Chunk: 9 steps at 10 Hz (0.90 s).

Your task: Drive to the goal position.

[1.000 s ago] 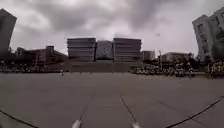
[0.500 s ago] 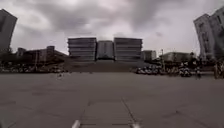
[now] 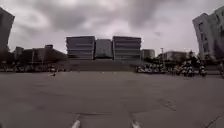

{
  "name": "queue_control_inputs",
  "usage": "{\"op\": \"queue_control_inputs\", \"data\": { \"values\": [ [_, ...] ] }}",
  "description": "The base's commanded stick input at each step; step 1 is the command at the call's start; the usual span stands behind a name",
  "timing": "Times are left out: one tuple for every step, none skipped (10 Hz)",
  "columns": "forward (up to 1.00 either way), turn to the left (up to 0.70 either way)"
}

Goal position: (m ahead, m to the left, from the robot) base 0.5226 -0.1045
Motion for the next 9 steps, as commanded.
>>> {"op": "queue_control_inputs", "data": {
  "values": [
    [1.0,0.0],
    [1.0,0.0],
    [0.59,0.0],
    [0.03,0.0],
    [0.0,0.0],
    [0.0,0.0],
    [0.0,0.0],
    [0.0,0.0],
    [0.0,0.0]
  ]
}}
